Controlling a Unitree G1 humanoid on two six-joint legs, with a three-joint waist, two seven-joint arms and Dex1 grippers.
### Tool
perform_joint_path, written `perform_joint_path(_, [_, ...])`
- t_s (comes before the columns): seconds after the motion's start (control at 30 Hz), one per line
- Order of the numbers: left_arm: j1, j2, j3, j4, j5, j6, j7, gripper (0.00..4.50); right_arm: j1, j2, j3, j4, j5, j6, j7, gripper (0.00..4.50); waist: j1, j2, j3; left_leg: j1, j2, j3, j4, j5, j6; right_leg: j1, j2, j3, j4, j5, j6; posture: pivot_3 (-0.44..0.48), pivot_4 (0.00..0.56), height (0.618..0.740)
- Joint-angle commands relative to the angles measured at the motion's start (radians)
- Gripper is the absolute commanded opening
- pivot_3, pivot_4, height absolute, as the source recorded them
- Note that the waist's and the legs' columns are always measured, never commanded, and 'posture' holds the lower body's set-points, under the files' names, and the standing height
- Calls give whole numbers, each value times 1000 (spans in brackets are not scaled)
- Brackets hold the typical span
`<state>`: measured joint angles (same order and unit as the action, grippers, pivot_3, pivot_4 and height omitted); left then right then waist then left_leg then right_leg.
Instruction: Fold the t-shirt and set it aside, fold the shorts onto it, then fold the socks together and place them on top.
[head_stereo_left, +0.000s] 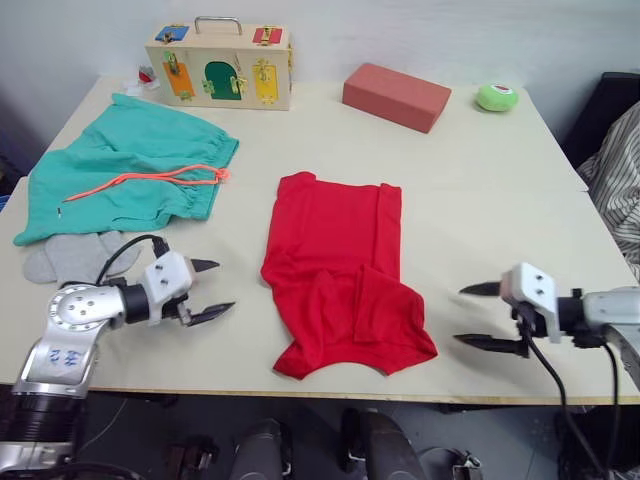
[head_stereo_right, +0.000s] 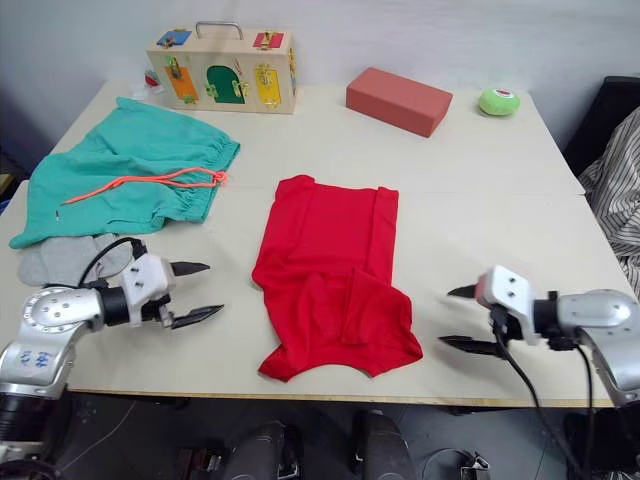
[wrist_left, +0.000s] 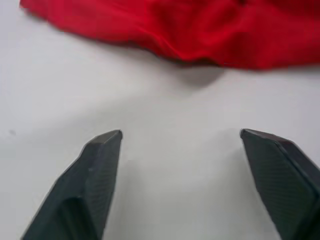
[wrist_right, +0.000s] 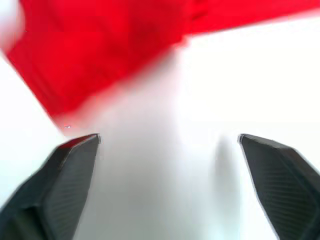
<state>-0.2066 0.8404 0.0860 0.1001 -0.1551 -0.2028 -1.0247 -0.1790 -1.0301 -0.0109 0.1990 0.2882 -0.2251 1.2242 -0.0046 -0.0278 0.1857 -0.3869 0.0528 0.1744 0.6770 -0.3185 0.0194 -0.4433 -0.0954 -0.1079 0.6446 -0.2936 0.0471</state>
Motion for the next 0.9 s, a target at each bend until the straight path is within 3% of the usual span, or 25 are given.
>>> perform_joint_path(0.03, [-63,-26,-86,86,59,-317,-68,4476,-84,67,21,202,-133,-465,13,4500,0,0,0,0,0,0,0,0,0,0,0,0,0,0,0,0,150,740])
perform_joint_path(0.2, [-156,-102,-204,170,93,-481,-111,4476,-193,162,91,385,-206,-800,-1,4500,-2,2,1,1,2,1,3,1,0,1,1,2,2,0,0,0,150,740])
perform_joint_path(0.33, [-197,-142,-277,204,88,-553,-148,4476,-229,206,153,424,-226,-948,-20,4500,-14,2,1,5,2,1,4,1,0,5,2,4,3,0,0,0,150,740])
perform_joint_path(0.47, [-219,-163,-326,225,76,-601,-178,4476,-241,224,208,422,-224,-1004,-45,4500,-23,2,1,16,3,0,1,0,0,17,2,4,0,-1,-1,0,150,740])
perform_joint_path(0.83, [-293,-215,-410,326,90,-724,-202,4476,-237,260,322,371,-282,-990,-127,4500,-22,2,-1,18,3,-1,2,0,0,19,1,3,1,-1,-1,0,150,740])
perform_joint_path(0.9, [-308,-219,-422,349,93,-751,-206,4500,-253,278,328,377,-316,-989,-151,4118,-24,3,-2,20,3,-1,2,0,0,20,1,3,1,-1,-1,0,150,740])
